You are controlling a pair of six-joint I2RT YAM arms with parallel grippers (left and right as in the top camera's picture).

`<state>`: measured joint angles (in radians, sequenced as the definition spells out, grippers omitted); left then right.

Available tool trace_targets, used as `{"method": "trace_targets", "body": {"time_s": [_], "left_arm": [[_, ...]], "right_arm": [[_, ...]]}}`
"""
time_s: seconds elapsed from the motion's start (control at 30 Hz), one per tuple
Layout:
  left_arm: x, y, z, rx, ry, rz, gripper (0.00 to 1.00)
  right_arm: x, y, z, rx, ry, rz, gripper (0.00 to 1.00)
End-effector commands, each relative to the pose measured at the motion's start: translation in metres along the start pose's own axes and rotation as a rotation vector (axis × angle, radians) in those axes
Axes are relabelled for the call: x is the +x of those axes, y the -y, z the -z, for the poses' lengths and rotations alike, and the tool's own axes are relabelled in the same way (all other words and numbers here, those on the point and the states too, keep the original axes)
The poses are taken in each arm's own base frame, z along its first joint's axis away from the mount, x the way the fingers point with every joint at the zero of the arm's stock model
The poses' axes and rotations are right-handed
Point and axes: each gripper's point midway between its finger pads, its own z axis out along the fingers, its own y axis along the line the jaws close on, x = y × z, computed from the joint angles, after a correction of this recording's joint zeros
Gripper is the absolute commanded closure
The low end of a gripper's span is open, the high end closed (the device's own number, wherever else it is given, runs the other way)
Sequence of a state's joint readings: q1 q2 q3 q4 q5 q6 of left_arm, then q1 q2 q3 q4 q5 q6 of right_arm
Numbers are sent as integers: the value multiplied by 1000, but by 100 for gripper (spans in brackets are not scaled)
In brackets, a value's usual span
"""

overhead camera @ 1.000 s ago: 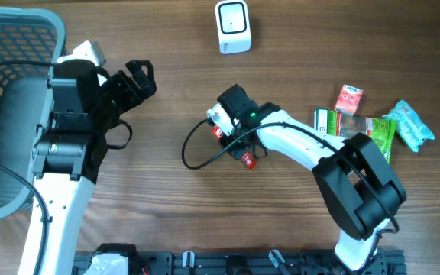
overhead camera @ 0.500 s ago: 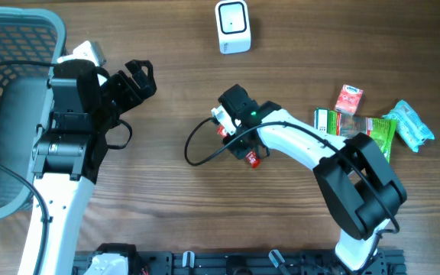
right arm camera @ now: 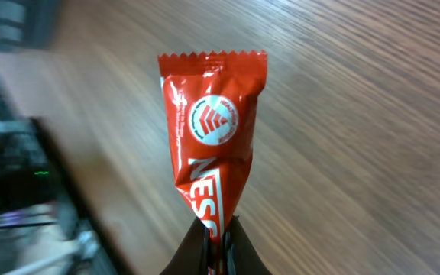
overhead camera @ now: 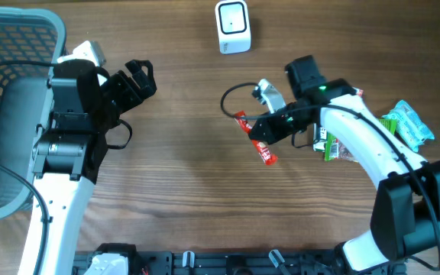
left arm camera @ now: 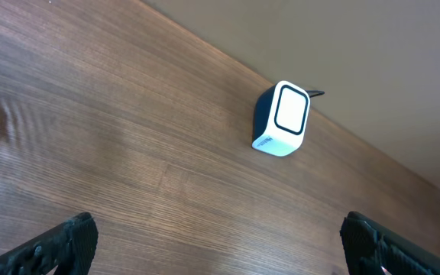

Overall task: Scan the item barcode
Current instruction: 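Grasp the Nescafe stick with the right gripper and lift, then bring the left gripper to the stick held by the right gripper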

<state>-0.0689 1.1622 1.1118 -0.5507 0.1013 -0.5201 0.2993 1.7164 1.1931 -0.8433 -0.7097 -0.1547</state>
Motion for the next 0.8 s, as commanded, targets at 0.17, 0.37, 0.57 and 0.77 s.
{"method": "trace_targets", "body": {"time_s": [0.17,0.37,0.57,0.77], "left_arm": [[-2,-2,-1,-6,5,-16,0],[-2,-2,-1,-6,5,-16,0],[-25,11,0,45,101,-6,0],[-13,15,0,75,41,31,0]], "right_arm": [[-22,-27,29,-411,166,-50,96],[-35,-51,48,-614,196,-137,96],[-62,-81,84,-864,202,-117,96],[-76,-83,92,-859,187,-126,96]]}}
